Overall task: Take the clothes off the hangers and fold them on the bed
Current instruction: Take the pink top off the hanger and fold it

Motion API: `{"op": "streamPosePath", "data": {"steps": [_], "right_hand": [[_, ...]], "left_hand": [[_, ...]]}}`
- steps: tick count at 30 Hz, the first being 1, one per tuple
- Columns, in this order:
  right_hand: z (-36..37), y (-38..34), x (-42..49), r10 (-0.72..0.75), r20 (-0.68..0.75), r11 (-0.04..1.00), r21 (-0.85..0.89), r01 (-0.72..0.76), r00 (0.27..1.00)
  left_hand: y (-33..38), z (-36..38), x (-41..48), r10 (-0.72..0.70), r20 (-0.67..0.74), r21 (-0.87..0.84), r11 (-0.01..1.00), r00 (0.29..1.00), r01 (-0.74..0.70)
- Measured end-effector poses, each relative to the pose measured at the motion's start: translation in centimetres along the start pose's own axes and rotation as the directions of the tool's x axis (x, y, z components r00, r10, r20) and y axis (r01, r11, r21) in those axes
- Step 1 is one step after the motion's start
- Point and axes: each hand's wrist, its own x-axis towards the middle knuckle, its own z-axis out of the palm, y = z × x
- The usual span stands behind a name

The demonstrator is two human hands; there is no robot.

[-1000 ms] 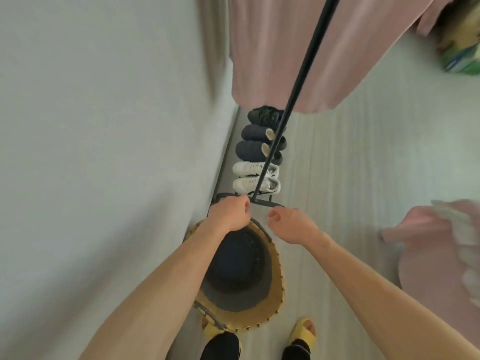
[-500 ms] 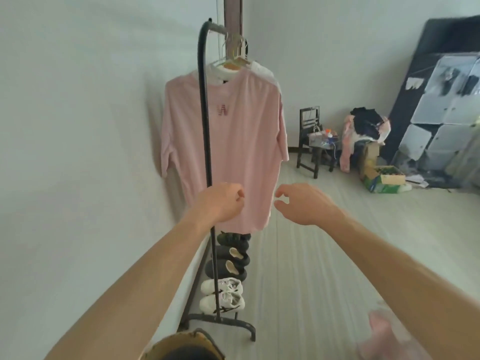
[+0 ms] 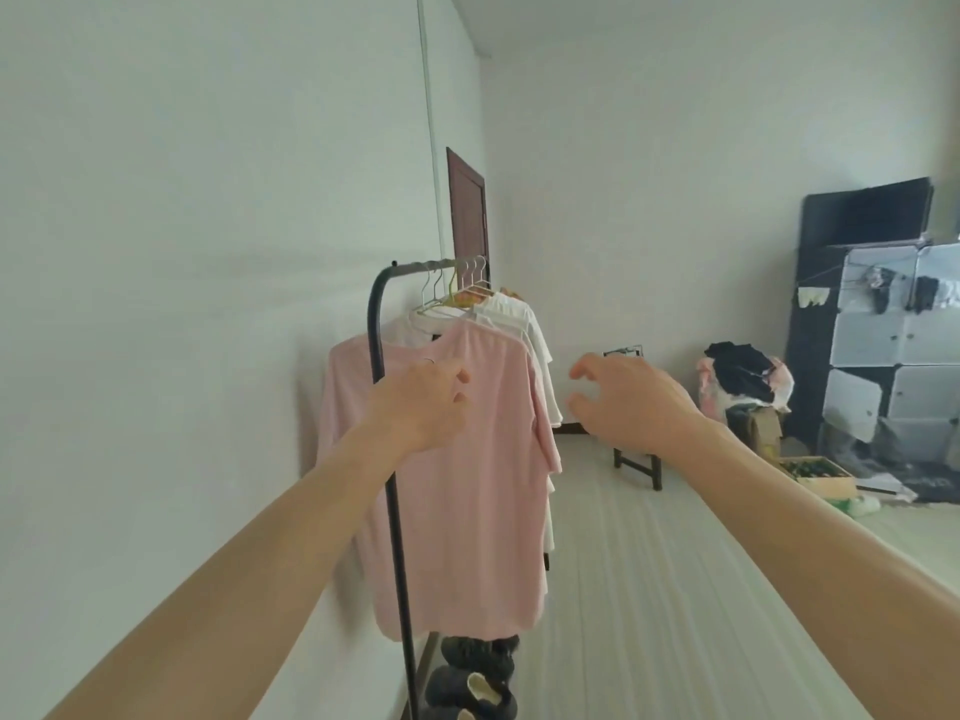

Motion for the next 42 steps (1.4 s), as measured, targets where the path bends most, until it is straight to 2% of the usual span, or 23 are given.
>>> {"op": "streamPosePath", "data": {"steps": [5, 12, 18, 21, 23, 27, 30, 35, 37, 42], "right_hand": [[1.0, 0.4, 5.3, -0.027, -0.044, 0.999, 0.017, 0.028, 0.999], [3.3, 0.0, 15.2, -0.079, -0.044, 0.995, 0.065, 0.082, 0.996], [5.9, -0.6, 22.2, -0.113, -0.014, 0.99, 0.089, 0.114, 0.994], [7.3, -1.0, 25.4, -0.148, -0.016, 0.984, 0.101, 0.149, 0.989], [8.5, -1.2, 27.5, -0.171, -0.03, 0.977, 0.121, 0.173, 0.985], [11.5, -1.6, 31.0, -0.202, -0.01, 0.967, 0.157, 0.201, 0.979], [13.6, -1.6, 32.8, -0.212, 0.055, 0.964, 0.175, 0.199, 0.976], [17.6, -0.5, 35.5, -0.215, 0.12, 0.962, 0.194, 0.19, 0.969], [18.7, -0.4, 35.9, -0.236, 0.079, 0.96, 0.176, 0.219, 0.969], [17.5, -0.3, 36.2, -0.224, -0.204, 0.957, 0.139, 0.254, 0.953]], "left_hand": [[-1.5, -1.2, 6.2, 0.021, -0.15, 0.208, 0.978, 0.988, 0.011], [-5.1, -1.4, 15.6, 0.006, -0.381, 0.299, 0.947, 0.924, 0.117], [-7.9, 0.5, 20.6, -0.118, -0.389, 0.344, 0.901, 0.914, 0.263], [-9.0, 1.8, 21.8, -0.218, -0.412, 0.284, 0.892, 0.885, 0.352], [-9.3, 2.7, 22.1, -0.189, -0.478, 0.263, 0.901, 0.858, 0.345], [-10.3, 3.6, 22.4, -0.064, -0.587, 0.391, 0.851, 0.807, 0.352], [-10.5, 3.7, 22.4, -0.143, -0.552, 0.417, 0.805, 0.821, 0.421], [-10.5, 3.9, 22.5, -0.111, -0.599, 0.49, 0.732, 0.793, 0.472], [-10.4, 4.0, 22.8, -0.113, -0.598, 0.502, 0.719, 0.794, 0.48], [-10.5, 4.1, 23.0, -0.107, -0.618, 0.494, 0.717, 0.779, 0.491]]}}
